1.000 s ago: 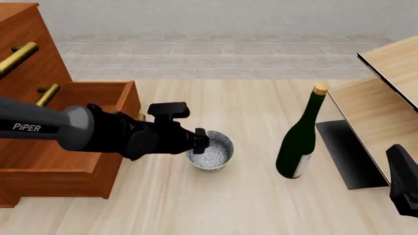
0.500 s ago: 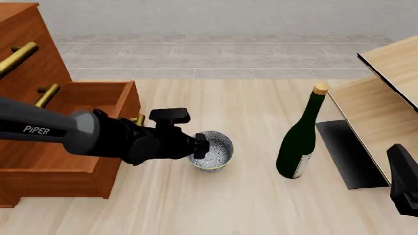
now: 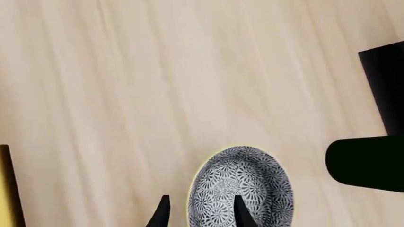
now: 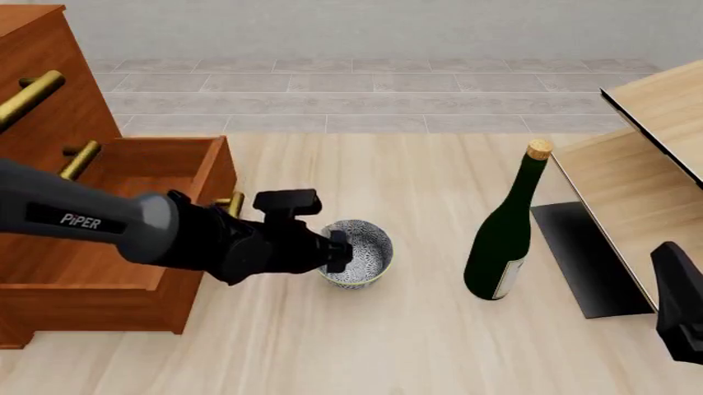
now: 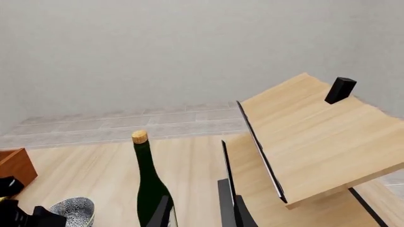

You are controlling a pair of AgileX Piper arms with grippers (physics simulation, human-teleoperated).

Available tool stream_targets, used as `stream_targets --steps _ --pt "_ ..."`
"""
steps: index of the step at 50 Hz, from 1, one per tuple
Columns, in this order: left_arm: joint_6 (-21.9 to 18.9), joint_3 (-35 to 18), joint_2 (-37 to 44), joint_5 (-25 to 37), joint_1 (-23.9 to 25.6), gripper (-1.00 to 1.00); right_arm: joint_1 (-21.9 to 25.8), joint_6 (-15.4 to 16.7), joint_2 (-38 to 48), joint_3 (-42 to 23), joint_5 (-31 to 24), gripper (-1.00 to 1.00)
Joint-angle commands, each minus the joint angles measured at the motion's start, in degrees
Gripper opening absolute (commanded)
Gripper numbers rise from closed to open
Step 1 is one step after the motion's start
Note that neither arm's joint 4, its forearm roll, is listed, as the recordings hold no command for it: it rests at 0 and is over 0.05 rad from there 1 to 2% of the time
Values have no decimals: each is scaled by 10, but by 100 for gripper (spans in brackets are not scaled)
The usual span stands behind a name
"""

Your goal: Put the bowl on top of the cabinet.

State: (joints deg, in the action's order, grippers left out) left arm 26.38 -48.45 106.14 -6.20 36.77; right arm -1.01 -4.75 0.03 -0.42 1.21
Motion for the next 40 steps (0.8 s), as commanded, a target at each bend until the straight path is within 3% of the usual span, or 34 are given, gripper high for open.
stream_targets --steps 1,20,28,36,37,40 --pt "-1 3 7 -6 1 -100 0 0 0 -3 -4 100" --pt "-16 16 -54 -2 -11 -100 1 0 0 1 -1 100" --pt "-4 31 -106 9 -13 -100 1 0 0 1 -1 100" --pt "-28 69 -202 8 -11 -100 -1 -1 0 1 0 100" --pt "0 89 -222 3 1 -100 0 0 0 1 1 100" --pt "23 103 -226 3 19 -100 0 0 0 0 -1 100"
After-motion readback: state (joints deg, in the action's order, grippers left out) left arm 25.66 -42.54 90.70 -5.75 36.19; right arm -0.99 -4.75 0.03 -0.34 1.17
